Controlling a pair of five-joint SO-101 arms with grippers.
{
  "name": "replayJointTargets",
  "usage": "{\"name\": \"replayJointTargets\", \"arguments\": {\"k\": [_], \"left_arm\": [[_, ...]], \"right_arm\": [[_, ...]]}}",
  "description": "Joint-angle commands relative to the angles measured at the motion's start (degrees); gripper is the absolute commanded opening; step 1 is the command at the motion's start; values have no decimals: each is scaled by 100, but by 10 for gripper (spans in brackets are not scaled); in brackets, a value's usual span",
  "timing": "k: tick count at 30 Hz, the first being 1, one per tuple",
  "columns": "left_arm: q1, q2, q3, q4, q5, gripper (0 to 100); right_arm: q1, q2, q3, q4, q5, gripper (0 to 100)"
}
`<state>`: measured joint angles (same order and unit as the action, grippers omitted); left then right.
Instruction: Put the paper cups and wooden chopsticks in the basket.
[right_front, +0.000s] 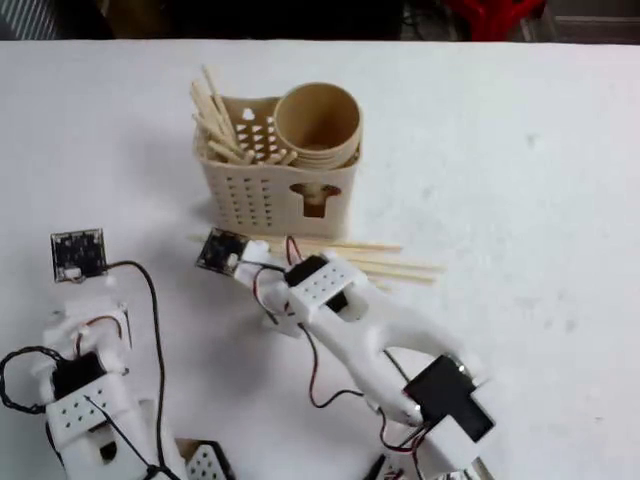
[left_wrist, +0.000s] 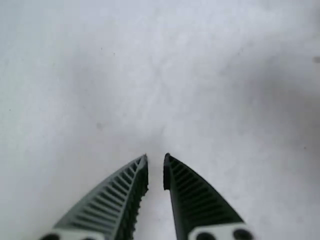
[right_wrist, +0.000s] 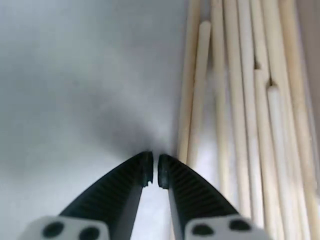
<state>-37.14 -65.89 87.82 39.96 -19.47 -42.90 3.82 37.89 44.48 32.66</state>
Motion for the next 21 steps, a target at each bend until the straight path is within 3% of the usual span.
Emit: {"name": "replayJointTargets", "arguments": {"k": [1, 8, 12, 16, 21], "left_arm": [[66, -75, -18, -141, -44, 76], [66, -75, -18, -141, -44, 76], [66, -75, -18, -141, -44, 76], [66, -75, -18, -141, -44, 76], [66, -75, -18, -141, -44, 76]], "right_arm": [[13, -295, -62, 268, 26, 17], [13, -1631, 369, 558, -18, 17], [22, -2325, 642, 514, -413, 17], [321, -2308, 642, 453, -624, 29], [444, -1525, 615, 163, -598, 125]]}}
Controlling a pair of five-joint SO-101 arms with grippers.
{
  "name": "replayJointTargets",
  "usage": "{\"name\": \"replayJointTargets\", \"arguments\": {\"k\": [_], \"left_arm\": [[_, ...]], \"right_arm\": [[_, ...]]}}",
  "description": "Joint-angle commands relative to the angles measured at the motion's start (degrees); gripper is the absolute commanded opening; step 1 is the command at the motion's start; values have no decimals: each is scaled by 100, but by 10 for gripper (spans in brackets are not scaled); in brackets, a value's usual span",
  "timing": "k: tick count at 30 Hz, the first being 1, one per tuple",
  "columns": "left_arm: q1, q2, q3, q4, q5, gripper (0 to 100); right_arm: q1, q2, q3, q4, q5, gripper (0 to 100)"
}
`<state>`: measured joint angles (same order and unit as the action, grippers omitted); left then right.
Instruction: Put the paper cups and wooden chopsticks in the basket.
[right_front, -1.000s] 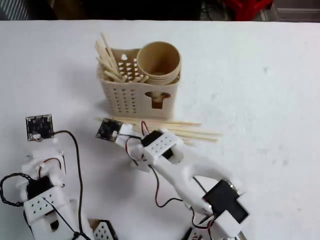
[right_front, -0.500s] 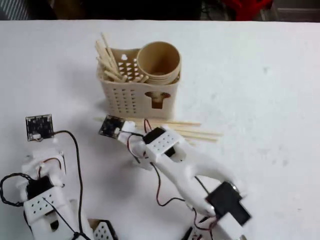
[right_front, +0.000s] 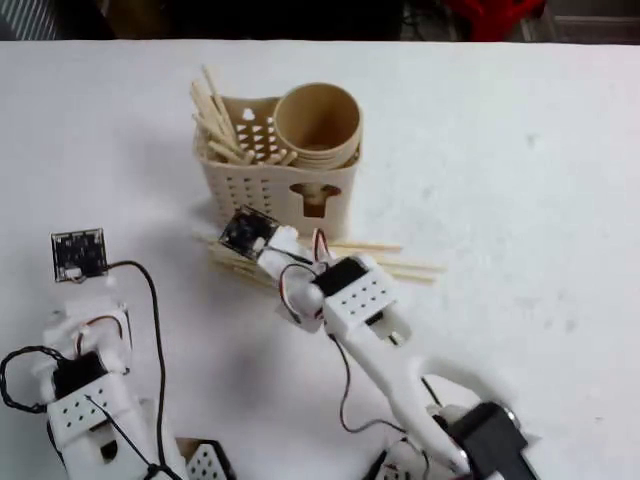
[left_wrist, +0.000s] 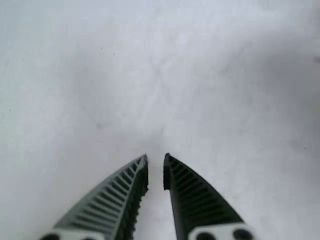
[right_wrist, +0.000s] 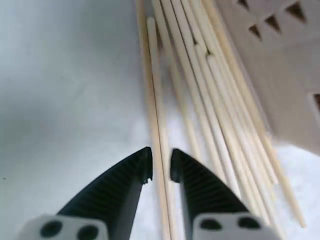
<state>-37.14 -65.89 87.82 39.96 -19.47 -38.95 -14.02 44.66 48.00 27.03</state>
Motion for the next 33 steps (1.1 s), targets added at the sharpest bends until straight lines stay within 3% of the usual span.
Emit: {"name": "replayJointTargets", "arguments": {"k": [1, 12, 15, 16, 33], "left_arm": [[66, -75, -18, -141, -44, 76], [66, -75, -18, -141, -44, 76], [66, -75, -18, -141, -44, 76], [66, -75, -18, -141, -44, 76], [66, -75, -18, -141, -44, 76]], "right_arm": [[48, 444, -123, -215, -35, 124], [84, 1938, -932, -207, -35, 104], [84, 1921, -932, -207, -70, 5], [84, 1859, -914, -189, -70, 19], [-549, -1631, 624, 154, -35, 18]]}}
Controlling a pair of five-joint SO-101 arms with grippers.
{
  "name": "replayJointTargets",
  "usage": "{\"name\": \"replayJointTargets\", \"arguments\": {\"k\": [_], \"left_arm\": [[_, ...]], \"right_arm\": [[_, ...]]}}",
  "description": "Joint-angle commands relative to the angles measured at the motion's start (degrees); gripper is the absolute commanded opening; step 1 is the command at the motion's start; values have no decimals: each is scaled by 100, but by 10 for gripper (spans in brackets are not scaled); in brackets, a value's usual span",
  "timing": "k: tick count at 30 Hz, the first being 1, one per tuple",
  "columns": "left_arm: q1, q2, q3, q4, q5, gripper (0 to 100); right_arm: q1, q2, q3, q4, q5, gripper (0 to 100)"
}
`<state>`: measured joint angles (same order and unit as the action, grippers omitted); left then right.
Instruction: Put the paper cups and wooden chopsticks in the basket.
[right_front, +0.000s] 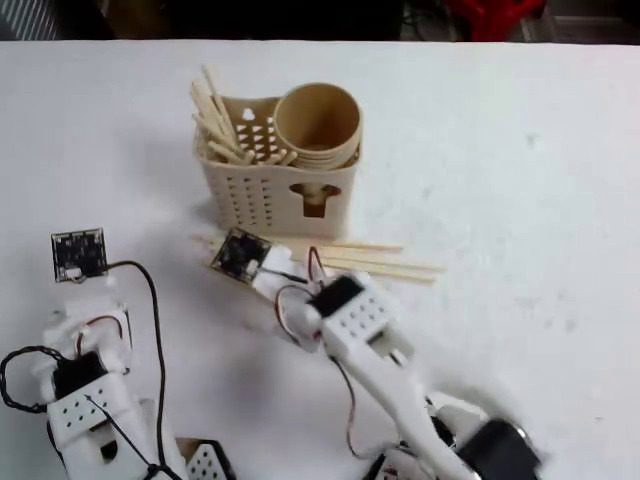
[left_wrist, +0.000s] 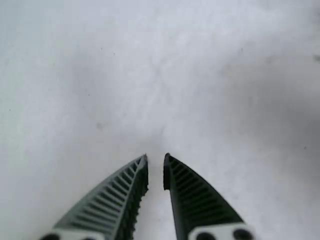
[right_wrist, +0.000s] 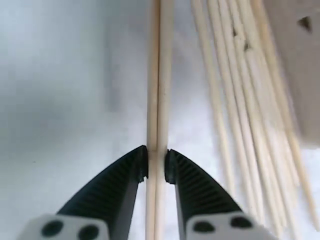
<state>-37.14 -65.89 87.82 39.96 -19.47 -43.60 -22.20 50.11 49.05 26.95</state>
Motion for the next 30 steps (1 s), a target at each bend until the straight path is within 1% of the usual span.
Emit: {"name": "replayJointTargets", "arguments": {"k": [1, 7, 9, 14, 18, 24, 26, 30], "left_arm": [[66, -75, -18, -141, -44, 76], [66, -75, -18, -141, -44, 76], [66, -75, -18, -141, -44, 76], [66, -75, -18, -141, -44, 76], [66, -75, -18, -141, -44, 76], [66, -75, -18, -141, -44, 76], [66, -75, -18, -141, -44, 76], [66, -75, -18, -141, -44, 76]], "right_arm": [[-84, -1068, 132, 57, -18, 18], [-84, -2563, 255, 66, -88, 18], [-84, -3011, 176, 22, -352, 18], [-84, -3495, -835, 13, -765, 18], [-48, -3187, -1934, -382, -765, 18], [-57, -1965, -3244, -2343, -703, 18], [-48, -1455, -3780, -2607, -703, 18], [-40, -391, -4774, -2677, -730, 18]]}}
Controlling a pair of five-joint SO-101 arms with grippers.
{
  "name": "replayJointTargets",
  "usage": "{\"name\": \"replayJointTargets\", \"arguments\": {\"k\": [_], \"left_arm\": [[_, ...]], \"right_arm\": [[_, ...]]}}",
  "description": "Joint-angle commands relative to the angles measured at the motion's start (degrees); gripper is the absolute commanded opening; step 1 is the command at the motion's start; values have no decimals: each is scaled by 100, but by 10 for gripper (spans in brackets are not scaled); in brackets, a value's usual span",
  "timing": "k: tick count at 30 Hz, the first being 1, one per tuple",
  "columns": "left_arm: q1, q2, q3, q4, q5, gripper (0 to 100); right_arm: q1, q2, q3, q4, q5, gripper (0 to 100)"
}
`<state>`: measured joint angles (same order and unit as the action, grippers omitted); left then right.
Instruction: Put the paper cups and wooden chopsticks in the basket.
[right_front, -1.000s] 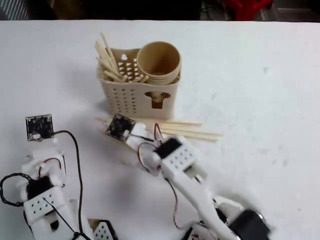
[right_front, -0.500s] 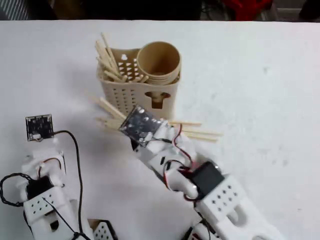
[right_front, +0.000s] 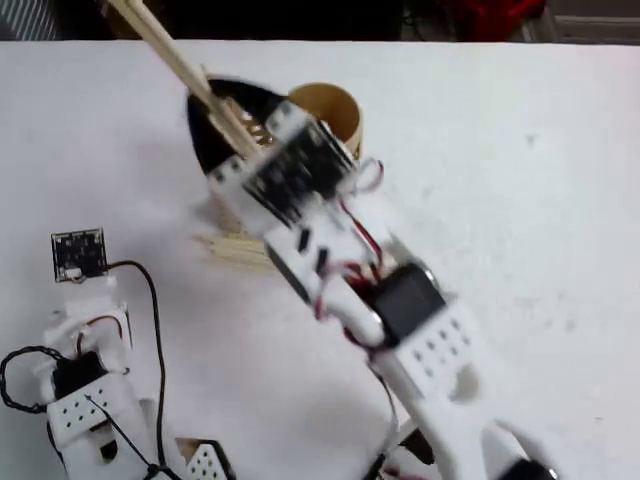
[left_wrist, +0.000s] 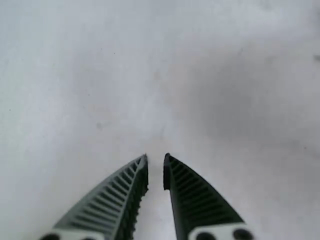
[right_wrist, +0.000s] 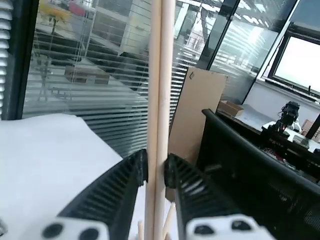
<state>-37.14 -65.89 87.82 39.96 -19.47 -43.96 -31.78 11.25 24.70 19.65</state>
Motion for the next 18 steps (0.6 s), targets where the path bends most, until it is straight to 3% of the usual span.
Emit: {"name": "replayJointTargets", "arguments": {"k": [1, 10, 18], "left_arm": [[66, -75, -18, -141, -44, 76], [75, -75, -18, -141, -44, 76], [75, -75, -18, -141, -26, 76]], "right_arm": [[-4, 796, -1099, -242, 9, 18], [338, 2026, -1714, -1103, -35, 18], [673, 1956, 404, -2589, -598, 18]]}}
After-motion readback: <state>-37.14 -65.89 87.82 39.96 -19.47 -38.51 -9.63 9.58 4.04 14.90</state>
